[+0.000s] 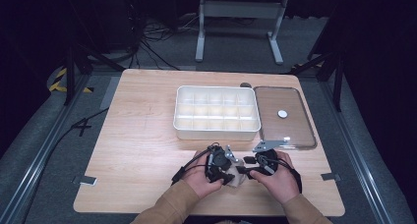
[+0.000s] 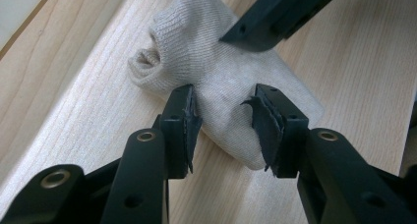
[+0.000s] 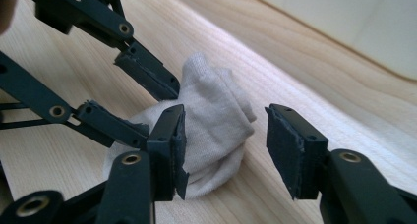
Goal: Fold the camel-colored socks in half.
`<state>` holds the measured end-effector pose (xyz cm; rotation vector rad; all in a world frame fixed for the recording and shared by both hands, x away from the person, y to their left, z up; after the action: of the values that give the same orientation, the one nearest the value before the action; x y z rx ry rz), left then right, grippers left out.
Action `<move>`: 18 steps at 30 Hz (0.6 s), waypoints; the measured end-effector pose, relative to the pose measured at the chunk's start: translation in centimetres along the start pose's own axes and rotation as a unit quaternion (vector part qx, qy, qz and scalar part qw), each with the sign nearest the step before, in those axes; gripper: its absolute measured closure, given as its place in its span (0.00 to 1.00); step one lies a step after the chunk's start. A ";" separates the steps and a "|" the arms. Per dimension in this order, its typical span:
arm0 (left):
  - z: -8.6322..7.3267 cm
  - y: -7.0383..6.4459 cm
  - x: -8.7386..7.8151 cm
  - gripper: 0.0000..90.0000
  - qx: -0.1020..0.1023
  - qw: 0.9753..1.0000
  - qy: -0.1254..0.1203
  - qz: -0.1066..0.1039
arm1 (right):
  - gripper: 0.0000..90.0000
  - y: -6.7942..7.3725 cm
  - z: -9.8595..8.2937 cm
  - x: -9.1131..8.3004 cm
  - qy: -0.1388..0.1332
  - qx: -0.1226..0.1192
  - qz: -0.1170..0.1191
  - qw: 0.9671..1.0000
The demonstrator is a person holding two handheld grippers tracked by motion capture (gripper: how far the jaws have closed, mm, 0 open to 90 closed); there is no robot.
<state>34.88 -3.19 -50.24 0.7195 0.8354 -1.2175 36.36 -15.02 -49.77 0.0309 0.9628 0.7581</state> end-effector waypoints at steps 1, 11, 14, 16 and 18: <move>0.0 0.0 0.0 0.67 0.000 1.000 0.001 0.000 | 0.54 -0.1 -0.1 0.2 0.004 0.001 -0.002 1.000; -0.3 0.0 -0.3 0.62 -0.001 1.000 0.007 0.005 | 0.48 -1.0 -0.4 1.3 0.040 0.021 0.002 0.999; -0.5 0.0 -0.6 0.62 -0.003 1.000 0.010 0.005 | 0.48 -1.0 -0.4 1.4 0.048 0.011 0.002 0.999; -0.7 0.1 -0.4 0.64 -0.007 1.000 0.017 -0.002 | 0.48 -0.9 -0.3 1.4 0.053 0.007 0.003 0.999; -0.7 -0.1 -0.2 0.68 -0.004 1.000 0.025 -0.011 | 0.47 -0.8 -0.2 1.6 0.056 0.009 0.005 0.998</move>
<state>34.66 -2.55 -50.47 0.7373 0.8907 -1.2198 37.18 -14.71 -51.35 0.0091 1.0777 0.7668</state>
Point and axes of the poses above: each handheld gripper's, and its own axes: x roughly forward along the jaws, z roughly out of its top, y roughly to its left, the point moved 7 cm from there along x, roughly forward along the jaws, and after that the axes turned 14 degrees about x, right-handed, at the moved point
